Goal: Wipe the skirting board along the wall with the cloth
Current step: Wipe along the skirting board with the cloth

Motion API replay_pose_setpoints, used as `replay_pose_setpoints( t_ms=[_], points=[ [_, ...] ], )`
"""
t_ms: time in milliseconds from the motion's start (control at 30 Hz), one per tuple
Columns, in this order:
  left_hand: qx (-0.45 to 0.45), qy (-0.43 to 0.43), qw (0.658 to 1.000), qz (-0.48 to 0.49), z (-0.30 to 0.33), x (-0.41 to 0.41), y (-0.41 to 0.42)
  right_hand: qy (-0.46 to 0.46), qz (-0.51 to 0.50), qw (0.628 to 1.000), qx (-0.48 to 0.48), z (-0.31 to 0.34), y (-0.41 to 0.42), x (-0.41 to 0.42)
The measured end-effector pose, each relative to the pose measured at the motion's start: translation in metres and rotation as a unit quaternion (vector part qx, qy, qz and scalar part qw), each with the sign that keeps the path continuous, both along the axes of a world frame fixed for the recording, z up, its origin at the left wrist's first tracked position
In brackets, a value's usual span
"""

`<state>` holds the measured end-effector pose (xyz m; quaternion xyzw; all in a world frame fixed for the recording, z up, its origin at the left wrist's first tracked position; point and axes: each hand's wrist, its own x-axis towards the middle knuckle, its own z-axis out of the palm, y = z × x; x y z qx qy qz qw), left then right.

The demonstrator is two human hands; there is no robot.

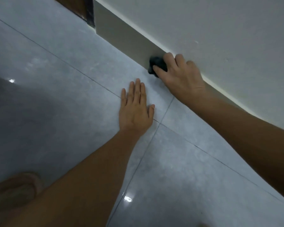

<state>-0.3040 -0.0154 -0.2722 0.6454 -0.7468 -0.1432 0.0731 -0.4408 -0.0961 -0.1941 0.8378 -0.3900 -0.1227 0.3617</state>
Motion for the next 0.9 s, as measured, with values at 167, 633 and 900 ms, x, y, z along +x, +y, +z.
replay_pose_setpoints(
  t_ms=[167, 633, 900],
  points=[
    [-0.003, -0.024, 0.999, -0.029, 0.002, -0.028, 0.012, 0.023, -0.083, 0.995, 0.054, -0.018, 0.084, -0.102],
    [-0.001, -0.023, 0.992, -0.12, 0.0, -0.1, 0.028, -0.064, -0.083, 0.994, -0.02, -0.01, 0.105, -0.142],
    [-0.011, -0.069, 0.99, -0.125, 0.005, -0.107, 0.025, -0.078, -0.244, 0.964, 0.066, 0.005, 0.177, -0.215]
  ],
)
